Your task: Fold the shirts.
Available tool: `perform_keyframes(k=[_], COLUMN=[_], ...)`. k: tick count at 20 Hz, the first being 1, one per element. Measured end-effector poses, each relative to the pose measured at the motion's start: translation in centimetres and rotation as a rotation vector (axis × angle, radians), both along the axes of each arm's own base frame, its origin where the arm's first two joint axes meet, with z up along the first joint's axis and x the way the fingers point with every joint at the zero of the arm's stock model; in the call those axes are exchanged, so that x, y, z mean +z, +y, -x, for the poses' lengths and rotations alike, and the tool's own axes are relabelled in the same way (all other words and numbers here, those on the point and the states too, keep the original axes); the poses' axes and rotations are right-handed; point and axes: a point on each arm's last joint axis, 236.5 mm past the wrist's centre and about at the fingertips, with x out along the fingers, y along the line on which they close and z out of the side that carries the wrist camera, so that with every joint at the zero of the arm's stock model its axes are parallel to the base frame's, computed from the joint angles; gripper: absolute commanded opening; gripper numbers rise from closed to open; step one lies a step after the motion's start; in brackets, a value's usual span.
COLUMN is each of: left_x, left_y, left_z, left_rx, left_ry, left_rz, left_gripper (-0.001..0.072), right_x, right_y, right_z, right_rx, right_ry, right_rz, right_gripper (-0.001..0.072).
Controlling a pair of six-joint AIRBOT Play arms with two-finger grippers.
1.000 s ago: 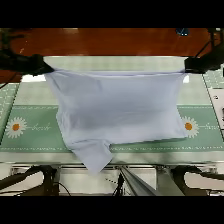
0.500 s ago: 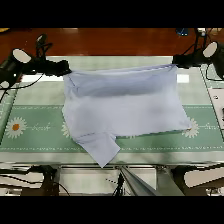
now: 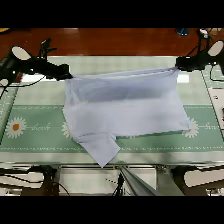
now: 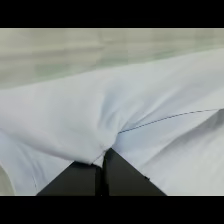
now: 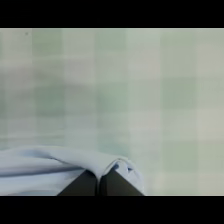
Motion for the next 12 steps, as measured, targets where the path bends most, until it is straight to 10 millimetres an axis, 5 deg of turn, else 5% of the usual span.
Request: perform_keyframes(k=[5, 6, 8, 9, 12], left_x=[-2.6, -3.4, -4.3, -4.5, -3.4], left_y=[0.0, -0.3, -0.7, -0.9, -0.3], left_z=[4.9, 5.6, 6.7, 7.2, 8.3], left_rx=[-0.04, -0.045, -0.057, -0.06, -0.073], left_ry=[0.2, 0.229, 0.265, 0.281, 0.306], left_rz=[-0.035, -0.041, -0.046, -0.047, -0.046], left_gripper=[0.0027, 0.0072, 0.0333, 0.0385, 0.0394], right_x=[-1.6, -1.9, -2.6, -2.6, -1.2], right_y=[-0.2, 0.0, 0.2, 0.2, -0.2], right_z=[4.6, 4.9, 5.6, 5.7, 6.9], right_rx=[0.002, 0.003, 0.005, 0.01, 0.049], right_ry=[0.187, 0.205, 0.237, 0.243, 0.261], right_rz=[-0.027, -0.034, -0.045, -0.046, -0.034], right_gripper=[0.0021, 0.005, 0.0324, 0.0354, 0.0353])
